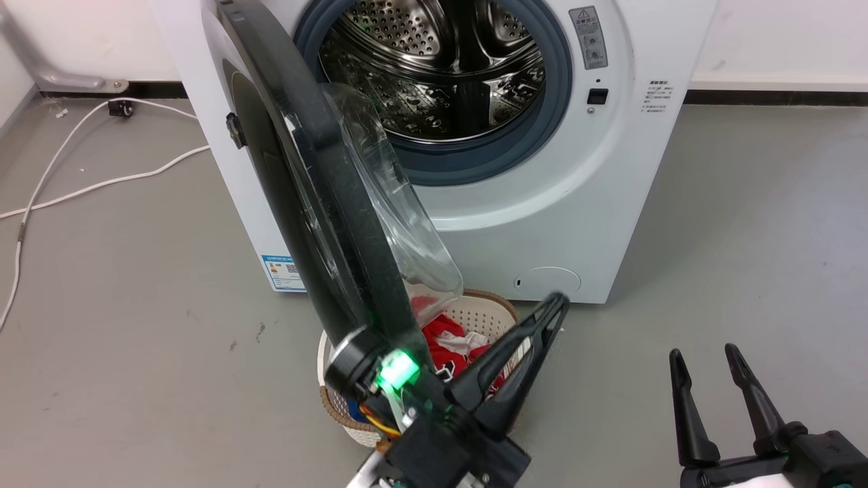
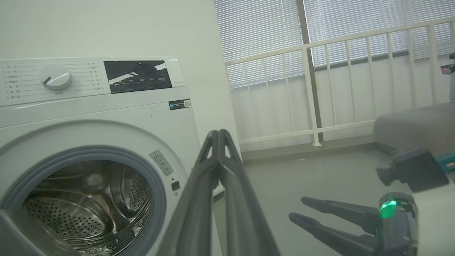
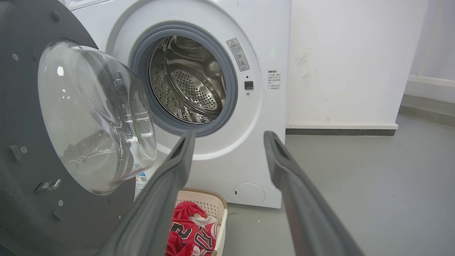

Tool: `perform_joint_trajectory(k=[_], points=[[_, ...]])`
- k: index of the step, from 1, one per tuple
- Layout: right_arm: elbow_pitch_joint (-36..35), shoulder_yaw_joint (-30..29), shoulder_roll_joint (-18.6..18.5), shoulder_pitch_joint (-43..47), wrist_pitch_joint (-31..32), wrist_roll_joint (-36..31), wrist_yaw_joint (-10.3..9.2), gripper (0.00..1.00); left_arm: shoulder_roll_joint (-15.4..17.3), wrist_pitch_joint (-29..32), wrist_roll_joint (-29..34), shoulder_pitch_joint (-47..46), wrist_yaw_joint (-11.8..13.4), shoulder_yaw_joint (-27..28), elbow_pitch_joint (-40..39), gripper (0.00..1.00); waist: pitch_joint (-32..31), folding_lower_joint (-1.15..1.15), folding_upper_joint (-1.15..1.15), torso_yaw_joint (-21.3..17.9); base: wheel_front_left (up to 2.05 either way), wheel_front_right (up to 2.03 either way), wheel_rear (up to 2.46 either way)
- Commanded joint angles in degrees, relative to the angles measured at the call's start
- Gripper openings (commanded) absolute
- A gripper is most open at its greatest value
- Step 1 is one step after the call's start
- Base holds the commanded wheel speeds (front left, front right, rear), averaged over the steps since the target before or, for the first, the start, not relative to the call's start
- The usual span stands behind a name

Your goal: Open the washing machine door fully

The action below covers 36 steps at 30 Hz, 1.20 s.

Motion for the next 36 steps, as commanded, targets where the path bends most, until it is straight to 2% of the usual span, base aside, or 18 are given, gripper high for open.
perform_joint_trajectory(k=[1, 10, 20, 30, 36], points=[[0.1, 0.2, 0.2, -0.1, -0.1, -0.5, -0.01, 1.0, 0.4, 0.0, 0.0, 0.9, -0.3, -0.2, 0.4, 0.0, 0.1, 0.0, 0.0, 0.1, 0.0, 0.0, 0.0], [0.3, 0.3, 0.2, -1.1, -0.1, -1.0, -0.01, 1.0, 1.7, -0.1, -1.4, 5.9, -0.4, -1.5, 6.8, 0.0, 1.1, 0.0, 0.0, 0.6, 0.0, 0.0, 0.0], [1.0, 0.7, 0.2, -2.1, -0.1, -1.5, -0.01, 1.0, 1.2, -0.1, -2.7, 7.7, -0.8, -1.6, 14.5, 0.0, 2.1, 0.0, 0.0, 0.3, 0.0, 0.0, 0.0], [1.5, 0.3, 0.2, -1.7, -0.1, -1.8, -0.01, 1.0, 0.6, -0.1, -3.4, 7.5, 0.8, 2.4, 17.8, 0.0, 2.2, 0.0, 0.0, 0.6, 0.0, 0.0, 0.0], [2.0, 0.5, 0.2, -1.4, -0.1, -1.7, -0.01, 1.0, 1.8, -0.1, -3.1, 7.3, 2.1, 6.9, 18.1, 0.0, 1.8, 0.0, 0.0, 1.8, 0.0, 0.0, 0.0]])
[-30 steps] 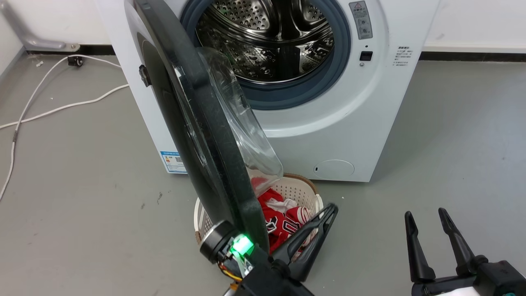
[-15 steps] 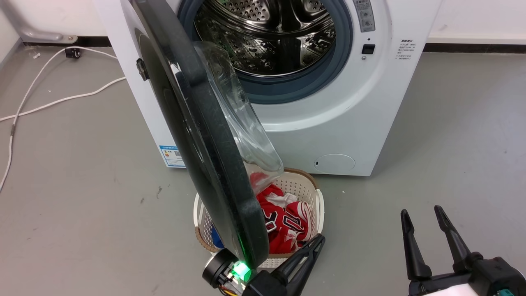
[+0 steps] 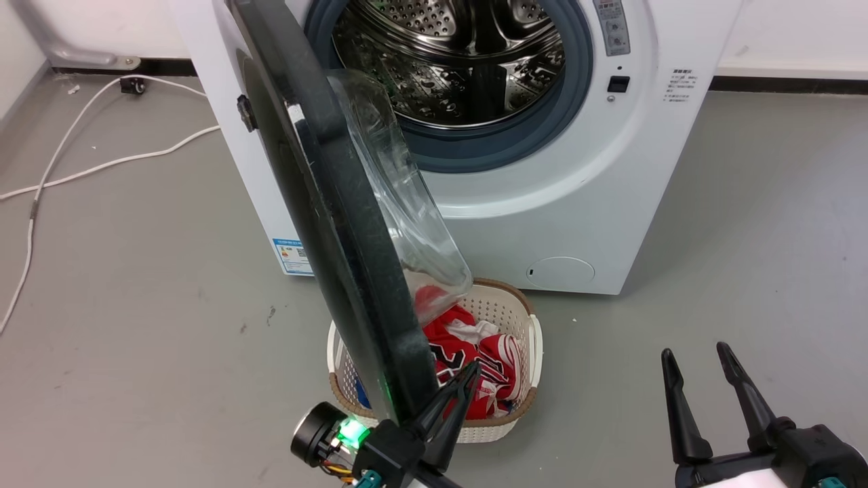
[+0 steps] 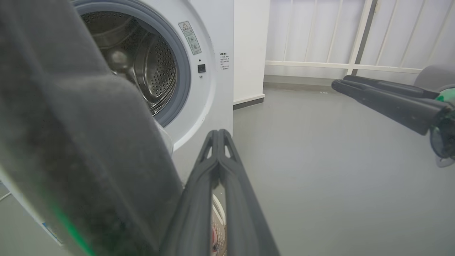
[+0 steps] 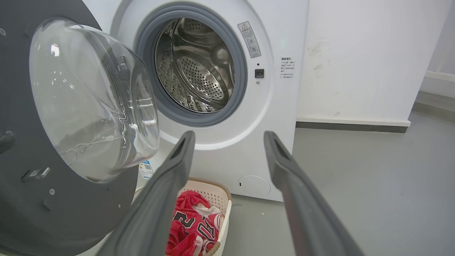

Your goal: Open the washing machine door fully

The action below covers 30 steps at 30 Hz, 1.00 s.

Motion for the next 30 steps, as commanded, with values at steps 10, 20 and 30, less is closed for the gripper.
perform_joint_trajectory(k=[10, 20, 30], points=[[0.5, -0.1, 0.2, 0.5, -0.1, 0.7, -0.03, 1.0, 2.5, 0.1, -0.8, 2.6, 3.8, 9.2, -1.3, 0.0, -0.6, 0.0, 0.0, 3.0, 0.0, 0.0, 0.0], [0.8, 0.0, 0.2, 0.6, -0.1, 0.6, -0.03, 1.0, 2.4, 0.1, -1.1, 5.5, 5.2, 14.7, -4.9, 0.0, 0.0, 0.0, 0.0, 6.6, 0.0, 0.0, 0.0], [0.6, -0.2, 0.2, -0.8, -0.1, -0.1, -0.03, 1.0, 3.6, 0.0, -2.3, 8.5, 7.4, 24.1, -7.1, 0.0, 2.1, 0.0, 0.0, 8.2, 0.0, 0.0, 0.0]])
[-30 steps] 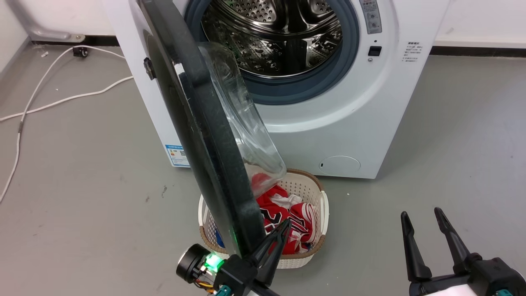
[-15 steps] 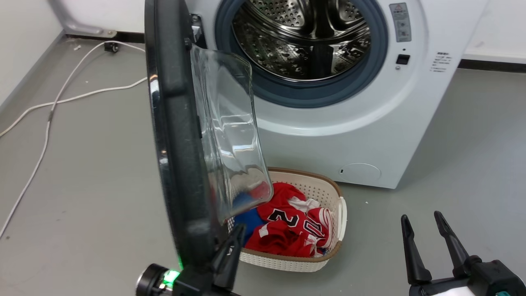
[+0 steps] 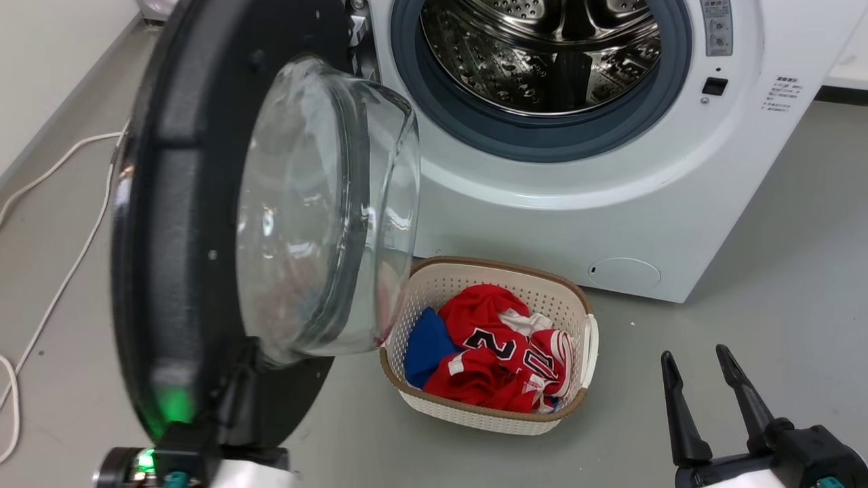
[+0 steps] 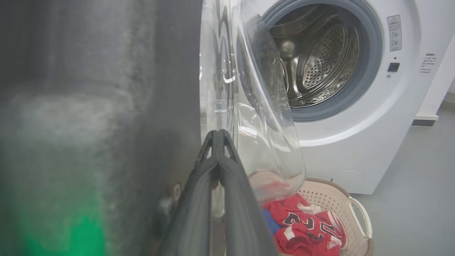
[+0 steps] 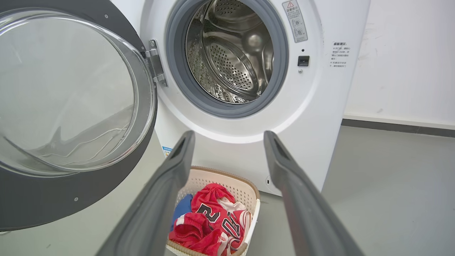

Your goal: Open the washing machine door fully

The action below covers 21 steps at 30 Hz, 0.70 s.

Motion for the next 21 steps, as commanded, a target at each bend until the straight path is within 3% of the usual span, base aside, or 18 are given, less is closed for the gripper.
perform_joint_trajectory(k=[1, 10, 21], points=[[-0.1, -0.1, 0.2, -0.9, -0.1, -0.1, -0.02, 1.0, 1.0, 0.1, -0.5, 0.8, 0.7, 2.6, -0.5, 0.0, 0.4, 0.0, 0.0, 0.1, 0.0, 0.0, 0.0], [-0.1, -0.6, 0.2, -1.1, -0.1, -0.4, -0.01, 1.0, 1.1, 0.1, -0.4, 2.3, 2.4, 10.4, -2.6, 0.0, 1.8, 0.0, 0.0, 0.5, 0.0, 0.0, 0.0], [-0.5, -0.6, 0.2, -2.6, -0.1, -1.9, -0.01, 1.0, 2.1, 0.1, -2.0, -2.9, 1.9, 19.5, -1.4, 0.0, 5.1, 0.0, 0.0, 0.7, 0.0, 0.0, 0.0]])
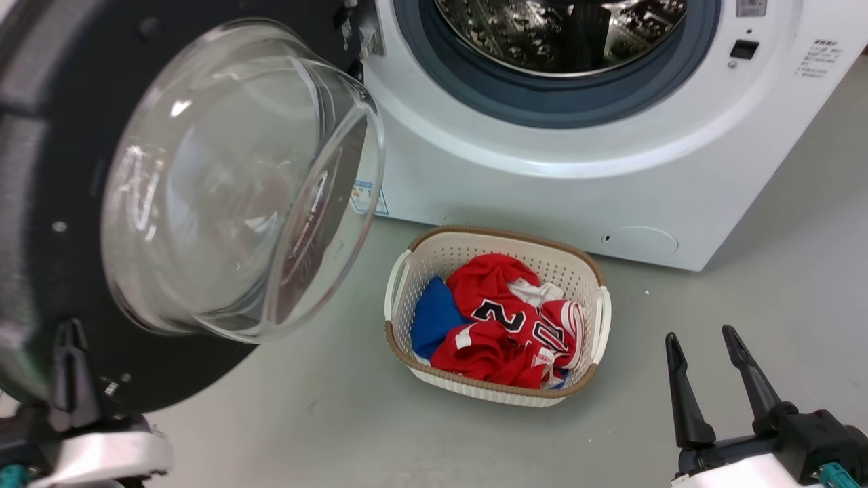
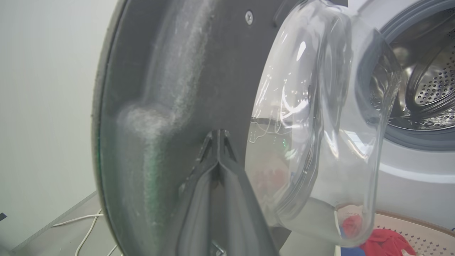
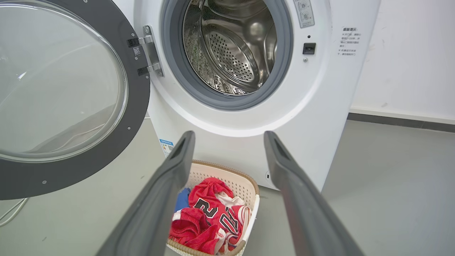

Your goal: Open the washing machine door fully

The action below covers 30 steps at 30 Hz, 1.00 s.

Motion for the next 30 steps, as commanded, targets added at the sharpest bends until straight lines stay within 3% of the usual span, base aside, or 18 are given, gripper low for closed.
perform_joint_trajectory(k=[1, 13, 30], points=[[-0.2, 0.0, 0.2, -0.7, -0.1, -0.4, -0.01, 1.0, 0.7, 0.1, -0.2, -1.4, 0.2, 1.3, 0.3, 0.0, 0.7, -0.01, 0.0, -0.1, 0.0, 0.0, 0.0], [-0.2, -0.2, 0.2, -3.0, -0.1, -1.7, -0.02, 1.0, 2.9, 0.1, -1.5, -8.9, -3.0, 10.8, 9.3, 0.0, 4.2, -0.01, 0.0, -0.6, 0.0, 0.0, 0.0], [0.2, 0.2, 0.2, -4.6, -0.1, -2.6, -0.01, 1.0, 8.5, 0.1, -0.3, -21.0, -7.4, 17.8, 23.5, 0.0, 6.2, -0.01, 0.0, -2.1, 0.0, 0.0, 0.0]])
